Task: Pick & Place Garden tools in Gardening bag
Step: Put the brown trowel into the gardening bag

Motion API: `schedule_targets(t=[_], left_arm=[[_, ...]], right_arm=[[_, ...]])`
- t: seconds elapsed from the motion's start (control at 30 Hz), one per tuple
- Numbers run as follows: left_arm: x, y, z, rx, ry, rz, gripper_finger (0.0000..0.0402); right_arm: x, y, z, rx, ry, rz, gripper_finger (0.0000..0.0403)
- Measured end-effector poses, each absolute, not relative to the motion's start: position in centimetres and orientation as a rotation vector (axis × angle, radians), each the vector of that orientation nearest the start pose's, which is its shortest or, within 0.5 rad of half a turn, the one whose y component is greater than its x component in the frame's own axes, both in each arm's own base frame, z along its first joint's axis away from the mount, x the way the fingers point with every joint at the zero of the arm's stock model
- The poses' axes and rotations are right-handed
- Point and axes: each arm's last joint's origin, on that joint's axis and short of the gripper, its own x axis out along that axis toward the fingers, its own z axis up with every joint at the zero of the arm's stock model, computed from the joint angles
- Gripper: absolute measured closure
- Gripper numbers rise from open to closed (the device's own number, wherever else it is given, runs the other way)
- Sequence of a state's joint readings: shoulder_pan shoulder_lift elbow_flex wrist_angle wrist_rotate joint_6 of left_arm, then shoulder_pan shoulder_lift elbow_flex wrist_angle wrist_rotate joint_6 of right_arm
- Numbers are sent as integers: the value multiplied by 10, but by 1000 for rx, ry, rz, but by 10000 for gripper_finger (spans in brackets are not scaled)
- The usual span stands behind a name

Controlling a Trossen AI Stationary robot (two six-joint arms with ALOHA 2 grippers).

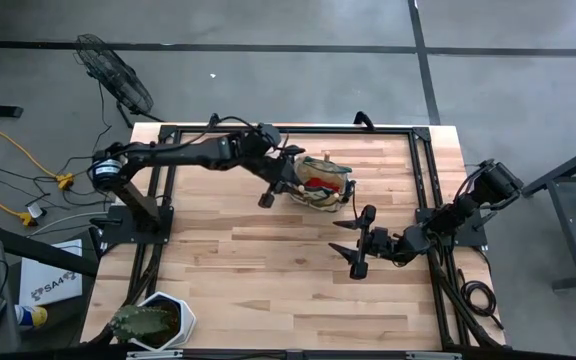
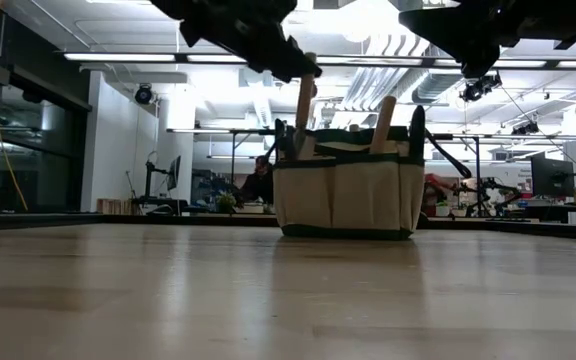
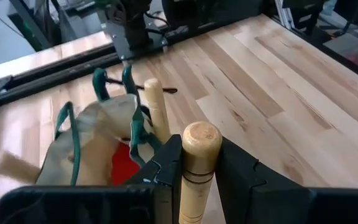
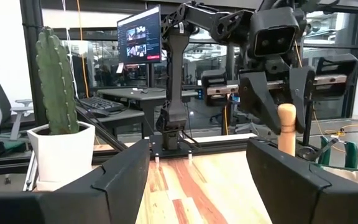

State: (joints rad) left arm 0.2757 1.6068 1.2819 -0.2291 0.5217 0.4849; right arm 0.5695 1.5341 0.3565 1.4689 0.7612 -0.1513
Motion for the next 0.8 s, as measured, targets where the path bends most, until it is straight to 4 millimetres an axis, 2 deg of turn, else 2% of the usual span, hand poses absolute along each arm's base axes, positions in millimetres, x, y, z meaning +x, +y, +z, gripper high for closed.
schedule_targets(t=[0.4,0.57,0.8], left_arm=[[367,88,275,226,452,-364,339],[366,94,274,215,463,-338,339],[360,112,272,173,486,-288,339]], right_arm=[[217,115,189,25,-207,-210,142],[217,115,188,22,-203,-210,142],[217,115,188,22,-203,-209,142]])
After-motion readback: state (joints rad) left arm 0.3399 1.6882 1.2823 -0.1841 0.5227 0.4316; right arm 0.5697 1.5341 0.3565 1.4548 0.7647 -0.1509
